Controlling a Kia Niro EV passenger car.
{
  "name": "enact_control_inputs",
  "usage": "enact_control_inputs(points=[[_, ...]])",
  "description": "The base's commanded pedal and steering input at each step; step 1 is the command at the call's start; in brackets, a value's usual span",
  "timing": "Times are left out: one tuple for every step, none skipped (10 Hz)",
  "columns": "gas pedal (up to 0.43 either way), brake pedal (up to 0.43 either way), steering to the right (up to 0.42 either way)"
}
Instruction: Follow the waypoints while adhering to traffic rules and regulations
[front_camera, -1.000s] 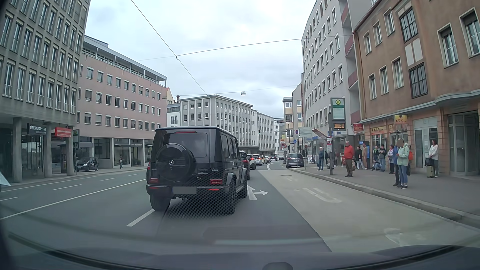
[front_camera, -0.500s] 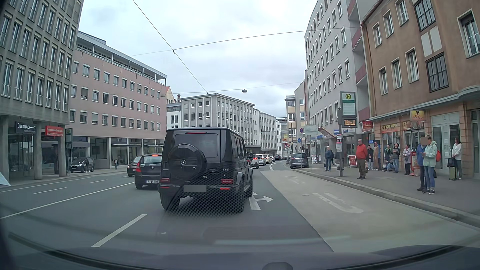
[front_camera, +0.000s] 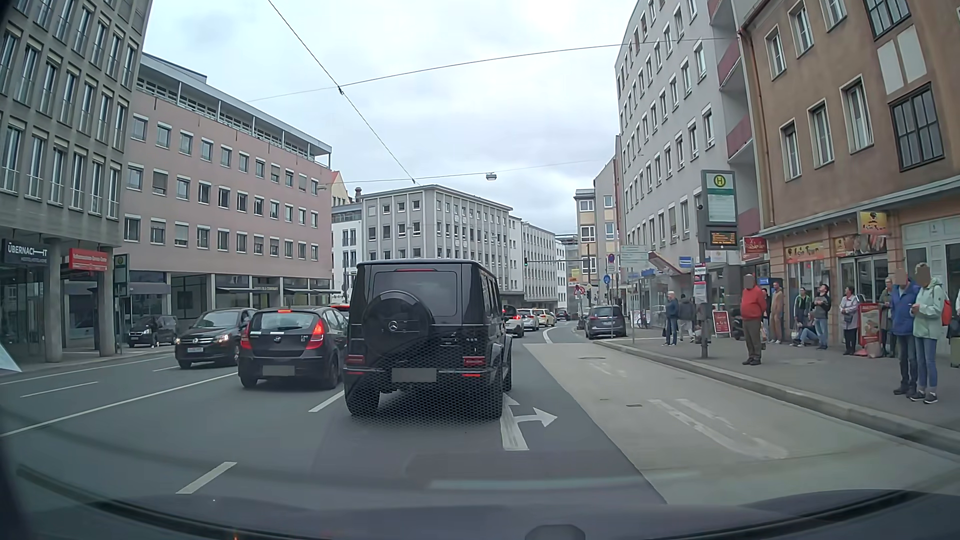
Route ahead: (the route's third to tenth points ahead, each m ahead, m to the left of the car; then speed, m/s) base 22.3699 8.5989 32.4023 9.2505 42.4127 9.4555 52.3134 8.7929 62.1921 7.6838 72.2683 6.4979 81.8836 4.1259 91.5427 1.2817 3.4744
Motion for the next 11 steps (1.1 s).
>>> enact_control_inputs(points=[[0.13, 0.0, -0.013], [0.138, 0.0, -0.013], [0.138, 0.0, -0.014], [0.138, 0.0, -0.013], [0.157, 0.0, -0.013], [0.189, 0.0, -0.014], [0.197, 0.0, -0.014], [0.22, 0.0, -0.014], [0.228, 0.0, -0.014], [0.228, 0.0, -0.016], [0.24, 0.0, -0.021]])
